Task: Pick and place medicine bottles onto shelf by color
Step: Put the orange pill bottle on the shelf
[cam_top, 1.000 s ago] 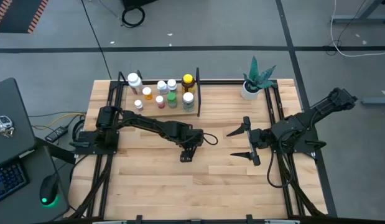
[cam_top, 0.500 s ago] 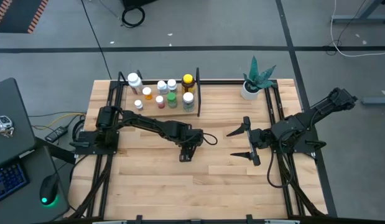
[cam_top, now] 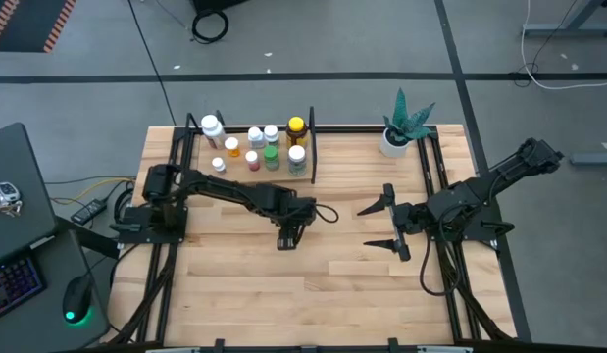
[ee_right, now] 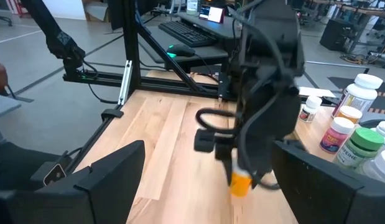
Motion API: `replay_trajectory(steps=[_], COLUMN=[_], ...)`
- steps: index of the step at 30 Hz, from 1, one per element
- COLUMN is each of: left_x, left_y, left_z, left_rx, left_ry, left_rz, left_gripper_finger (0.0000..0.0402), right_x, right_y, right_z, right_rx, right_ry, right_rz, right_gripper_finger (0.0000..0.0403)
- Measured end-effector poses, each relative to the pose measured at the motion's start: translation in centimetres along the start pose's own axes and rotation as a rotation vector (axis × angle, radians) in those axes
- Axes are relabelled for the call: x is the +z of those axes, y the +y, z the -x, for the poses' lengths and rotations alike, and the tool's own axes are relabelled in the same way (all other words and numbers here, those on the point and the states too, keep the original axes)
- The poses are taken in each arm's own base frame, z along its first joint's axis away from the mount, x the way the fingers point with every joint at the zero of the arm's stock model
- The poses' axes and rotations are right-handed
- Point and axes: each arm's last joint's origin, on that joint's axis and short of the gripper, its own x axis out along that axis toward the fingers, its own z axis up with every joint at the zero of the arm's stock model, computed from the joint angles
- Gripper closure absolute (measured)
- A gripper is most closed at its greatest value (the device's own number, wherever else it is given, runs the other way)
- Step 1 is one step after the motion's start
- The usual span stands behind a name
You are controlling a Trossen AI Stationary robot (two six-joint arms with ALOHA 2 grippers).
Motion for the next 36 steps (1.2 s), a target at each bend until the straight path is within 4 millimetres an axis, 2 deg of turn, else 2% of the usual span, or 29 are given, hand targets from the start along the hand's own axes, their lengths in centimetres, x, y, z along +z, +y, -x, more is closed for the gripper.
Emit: replay_trajectory(steps=[6,9,15,21,26,32,36], left_x=[-0.6,-1.5,-4.6,-7.8,-10.0,-12.5,-14.1], left_y=[0.8,1.2,2.7,4.4,6.3,8.6,10.3], left_z=[2.9,3.7,4.3,5.2,6.7,8.7,8.7], left_rx=[0.014,0.046,0.071,0.091,0.161,0.258,0.298], left_ry=[0.006,0.004,0.005,0.004,-0.026,-0.081,-0.075], left_rz=[0.032,0.04,0.121,0.218,0.305,0.444,0.58], left_gripper_finger=[0.0205,0.0204,0.0212,0.0199,0.021,0.0204,0.0196], right_x=[-0.1,-0.2,-0.2,-0.2,-0.2,-0.3,-0.3], right_y=[0.3,0.7,1.1,1.2,1.2,1.2,1.2], right_z=[0.1,0.2,0.4,0.5,0.5,0.5,0.5], right_rx=[0.017,0.033,0.021,0.017,0.017,0.016,0.016], right_ry=[0.01,0.014,0.014,0.014,0.016,0.021,0.021], right_rz=[-0.013,-0.008,0.001,-0.008,-0.008,-0.006,-0.006], right_gripper_finger=[0.005,0.005,0.005,0.005,0.005,0.005,0.005])
